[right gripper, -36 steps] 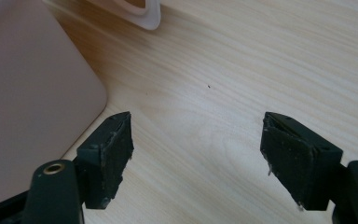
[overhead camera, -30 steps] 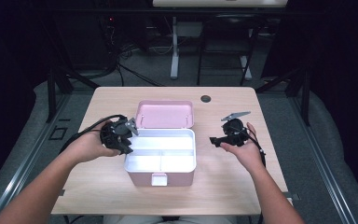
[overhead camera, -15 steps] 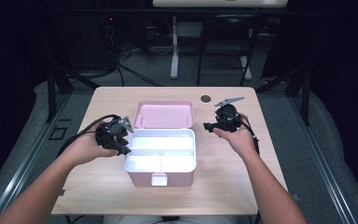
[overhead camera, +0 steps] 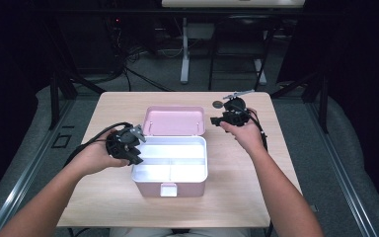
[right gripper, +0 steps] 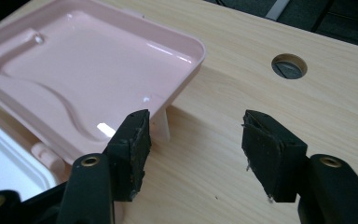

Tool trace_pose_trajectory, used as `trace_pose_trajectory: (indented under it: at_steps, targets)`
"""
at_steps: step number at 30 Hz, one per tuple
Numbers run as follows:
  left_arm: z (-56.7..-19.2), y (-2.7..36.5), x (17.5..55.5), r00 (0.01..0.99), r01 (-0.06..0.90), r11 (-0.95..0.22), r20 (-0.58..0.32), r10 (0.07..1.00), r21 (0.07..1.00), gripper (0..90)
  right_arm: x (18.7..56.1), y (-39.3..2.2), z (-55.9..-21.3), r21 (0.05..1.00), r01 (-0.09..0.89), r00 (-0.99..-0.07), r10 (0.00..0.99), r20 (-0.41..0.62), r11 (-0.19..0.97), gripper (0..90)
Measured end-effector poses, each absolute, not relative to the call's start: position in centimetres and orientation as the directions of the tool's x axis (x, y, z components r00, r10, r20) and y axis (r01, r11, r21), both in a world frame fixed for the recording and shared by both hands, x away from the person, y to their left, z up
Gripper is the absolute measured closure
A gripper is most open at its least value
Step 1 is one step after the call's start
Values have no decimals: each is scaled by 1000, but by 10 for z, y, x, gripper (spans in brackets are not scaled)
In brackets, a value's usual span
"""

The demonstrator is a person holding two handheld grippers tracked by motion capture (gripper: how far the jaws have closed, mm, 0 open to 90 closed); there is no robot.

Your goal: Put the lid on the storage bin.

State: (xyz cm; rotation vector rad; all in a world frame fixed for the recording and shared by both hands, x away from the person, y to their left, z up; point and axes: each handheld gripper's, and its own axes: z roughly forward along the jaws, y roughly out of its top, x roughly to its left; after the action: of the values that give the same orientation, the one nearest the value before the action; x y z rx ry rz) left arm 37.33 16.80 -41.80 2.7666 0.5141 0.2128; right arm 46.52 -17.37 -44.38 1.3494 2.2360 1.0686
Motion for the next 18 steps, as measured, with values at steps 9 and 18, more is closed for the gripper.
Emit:
trace_pose_trajectory:
  at_steps: [9,18]
  targets:
    - [-427,153,373,944,293,-901,55,326,319,709,484,-160,-447,721,647,-489,860,145,246,424]
    - [-423,151,370,944,254,-912,122,306,322,676,492,-156,-451,739,633,-476,869,135,232,427]
